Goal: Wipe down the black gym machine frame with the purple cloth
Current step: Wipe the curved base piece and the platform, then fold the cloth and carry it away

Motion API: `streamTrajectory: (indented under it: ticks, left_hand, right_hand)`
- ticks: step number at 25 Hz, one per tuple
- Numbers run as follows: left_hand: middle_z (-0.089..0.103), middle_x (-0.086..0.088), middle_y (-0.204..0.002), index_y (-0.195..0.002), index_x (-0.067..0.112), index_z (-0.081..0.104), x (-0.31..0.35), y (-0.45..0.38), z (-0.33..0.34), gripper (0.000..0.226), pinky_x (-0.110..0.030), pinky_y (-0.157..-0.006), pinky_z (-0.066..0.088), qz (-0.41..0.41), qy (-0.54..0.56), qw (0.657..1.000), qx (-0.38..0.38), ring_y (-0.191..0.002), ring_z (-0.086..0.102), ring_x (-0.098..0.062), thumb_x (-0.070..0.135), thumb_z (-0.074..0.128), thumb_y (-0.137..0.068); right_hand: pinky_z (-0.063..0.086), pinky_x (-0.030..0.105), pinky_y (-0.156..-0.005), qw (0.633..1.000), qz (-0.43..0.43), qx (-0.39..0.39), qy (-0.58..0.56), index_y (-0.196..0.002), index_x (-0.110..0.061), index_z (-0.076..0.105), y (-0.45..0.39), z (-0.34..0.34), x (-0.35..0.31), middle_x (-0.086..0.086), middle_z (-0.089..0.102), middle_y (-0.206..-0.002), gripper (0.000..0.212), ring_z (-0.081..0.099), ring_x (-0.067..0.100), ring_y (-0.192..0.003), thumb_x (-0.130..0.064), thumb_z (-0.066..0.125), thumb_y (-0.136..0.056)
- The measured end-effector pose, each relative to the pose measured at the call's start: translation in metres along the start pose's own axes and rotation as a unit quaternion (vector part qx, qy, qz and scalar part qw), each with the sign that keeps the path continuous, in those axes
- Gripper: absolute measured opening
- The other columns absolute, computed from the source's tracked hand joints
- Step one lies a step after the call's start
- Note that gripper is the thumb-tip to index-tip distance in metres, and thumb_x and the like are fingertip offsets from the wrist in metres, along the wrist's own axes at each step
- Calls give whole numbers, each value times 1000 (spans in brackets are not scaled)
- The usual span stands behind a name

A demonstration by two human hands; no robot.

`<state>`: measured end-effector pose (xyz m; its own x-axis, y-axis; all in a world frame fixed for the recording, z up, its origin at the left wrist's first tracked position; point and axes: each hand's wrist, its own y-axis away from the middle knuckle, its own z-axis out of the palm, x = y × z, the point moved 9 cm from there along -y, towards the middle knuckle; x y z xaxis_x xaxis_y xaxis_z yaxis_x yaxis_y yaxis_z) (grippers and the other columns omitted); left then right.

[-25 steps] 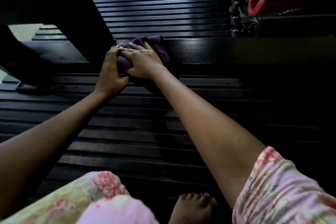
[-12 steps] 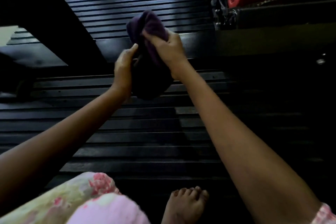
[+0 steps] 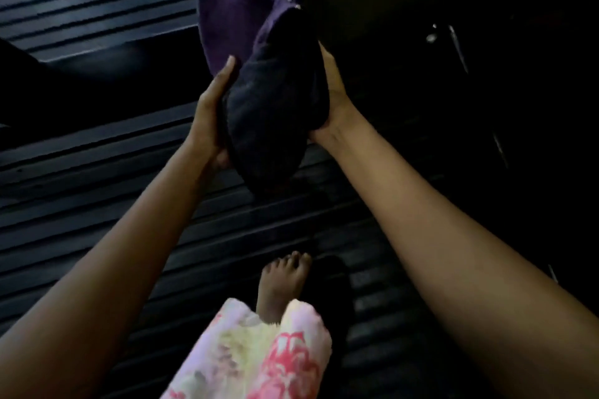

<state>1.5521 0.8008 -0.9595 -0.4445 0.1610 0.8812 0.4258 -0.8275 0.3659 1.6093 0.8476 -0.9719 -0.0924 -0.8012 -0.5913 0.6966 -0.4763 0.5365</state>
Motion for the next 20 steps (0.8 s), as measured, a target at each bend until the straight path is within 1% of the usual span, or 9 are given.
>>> streamTrajectory:
  ticks: [3, 5, 7, 8, 9, 11, 12, 16, 20]
  left_hand:
    - [65, -14, -117, -116, 8, 63, -112, 40, -58, 31, -39, -93, 49, -111, -360, 926, -8, -107, 63, -28, 18, 46, -93]
    - [62, -10, -116, -120, 18, 45, -218, 89, -64, 30, -41, -81, 52, -38, -589, 807, -20, -98, 65, -31, 17, 39, -91]
    - [59, -8, -116, -120, 19, 44, -220, 96, -89, 30, -39, -76, 48, -63, -552, 831, 12, -98, 65, -30, 18, 42, -90]
    - [57, -9, -118, -123, 16, 46, -163, 85, -95, 31, -39, -79, 47, -132, -435, 890, 42, -103, 62, -29, 20, 49, -92]
    - [59, -10, -117, -120, 14, 50, -86, 95, -81, 34, -36, -80, 50, -168, -271, 944, 84, -104, 62, -26, 24, 60, -89]
    - [66, -5, -109, -113, 13, 57, 51, 129, -29, 44, -28, -74, 55, -108, -215, 961, 136, -95, 67, -16, 32, 77, -77]
    - [68, -5, -105, -110, 13, 61, 64, 164, 9, 41, -28, -71, 56, -132, -57, 988, 52, -91, 68, -16, 34, 75, -78]
    - [73, -6, -84, -79, 11, 76, 104, 287, 58, 43, -27, -63, 58, -266, 137, 953, 53, -74, 71, -19, 43, 49, -91]
    - [74, -9, -86, -102, 5, 70, 139, 375, 76, 33, -29, -69, 59, -272, 152, 948, 69, -75, 71, -19, 29, 50, -95]
  right_hand:
    - [53, 25, -65, 998, 1, 14, -60, -86, -3, 65, 39, -8, -12, 12, 67, -73, 48, 65, 24, -69, -40, 35, -97]
    - [51, 28, -67, 998, 35, 36, 45, -97, -2, 65, 74, -20, -13, 14, 67, -83, 61, 64, 28, -79, -55, 36, -89]
    - [53, 30, -77, 980, 113, 17, 163, -110, -7, 66, 120, -16, -6, 10, 71, -97, 75, 68, 26, -92, -68, 39, -76]
    - [53, 32, -83, 971, 120, 11, 207, -112, -10, 66, 137, -13, -5, 8, 72, -102, 68, 68, 23, -97, -64, 46, -75]
    - [52, 32, -87, 962, 122, 14, 242, -111, -13, 65, 158, -7, -7, 6, 72, -104, 51, 68, 20, -98, -52, 57, -78]
    - [53, 29, -82, 951, 107, 34, 288, -104, -13, 65, 205, 13, -21, 5, 72, -99, 25, 69, 15, -88, -19, 70, -80]
    - [54, 25, -77, 950, 98, 50, 292, -101, -13, 64, 227, 22, -32, 3, 71, -94, 22, 68, 12, -80, -8, 69, -81]
    - [55, 20, -69, 970, 80, 84, 216, -99, -18, 61, 317, 66, -57, -2, 70, -82, 19, 67, 8, -70, -3, 59, -88]
    - [55, 28, -76, 979, 104, 83, 151, -108, -21, 57, 396, 117, -48, 1, 70, -88, 26, 67, 13, -76, -3, 55, -90]
